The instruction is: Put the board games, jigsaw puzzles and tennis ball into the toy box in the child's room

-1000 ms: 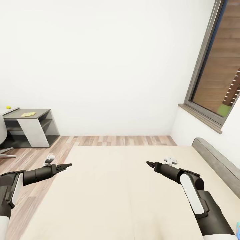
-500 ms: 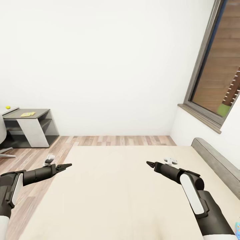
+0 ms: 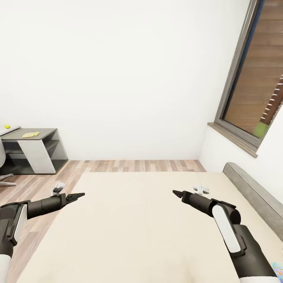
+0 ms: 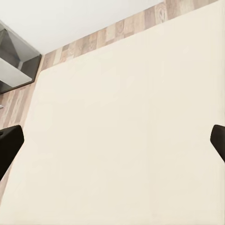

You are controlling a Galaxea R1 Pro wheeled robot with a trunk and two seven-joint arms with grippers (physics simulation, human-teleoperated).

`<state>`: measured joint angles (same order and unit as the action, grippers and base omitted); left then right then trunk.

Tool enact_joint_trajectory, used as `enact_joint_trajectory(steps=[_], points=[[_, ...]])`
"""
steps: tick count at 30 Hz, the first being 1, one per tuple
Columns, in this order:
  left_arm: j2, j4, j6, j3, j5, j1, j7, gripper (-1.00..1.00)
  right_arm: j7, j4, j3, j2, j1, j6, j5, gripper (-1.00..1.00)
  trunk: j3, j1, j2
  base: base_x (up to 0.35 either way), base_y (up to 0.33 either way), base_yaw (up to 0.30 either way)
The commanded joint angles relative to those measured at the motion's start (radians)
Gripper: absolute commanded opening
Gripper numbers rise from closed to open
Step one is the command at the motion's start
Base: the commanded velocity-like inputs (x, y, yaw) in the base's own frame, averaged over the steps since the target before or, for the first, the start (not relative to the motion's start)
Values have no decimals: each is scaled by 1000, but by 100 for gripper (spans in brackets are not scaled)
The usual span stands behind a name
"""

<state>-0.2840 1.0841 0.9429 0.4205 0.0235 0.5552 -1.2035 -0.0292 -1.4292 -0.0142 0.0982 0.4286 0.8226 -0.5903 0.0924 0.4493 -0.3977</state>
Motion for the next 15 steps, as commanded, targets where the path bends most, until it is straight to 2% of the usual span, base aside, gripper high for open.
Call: enact_joint_trajectory(steps=[1, 15], points=[[0, 0, 10, 1, 3, 1, -5, 100, -3, -1, -1, 0, 1, 5, 1, 100, 2, 1, -2, 0, -129, 0], [0, 0, 10, 1, 3, 1, -5, 100, -3, 0, -1, 0, 1, 5, 1, 100, 2, 1, -2, 0, -134, 0]])
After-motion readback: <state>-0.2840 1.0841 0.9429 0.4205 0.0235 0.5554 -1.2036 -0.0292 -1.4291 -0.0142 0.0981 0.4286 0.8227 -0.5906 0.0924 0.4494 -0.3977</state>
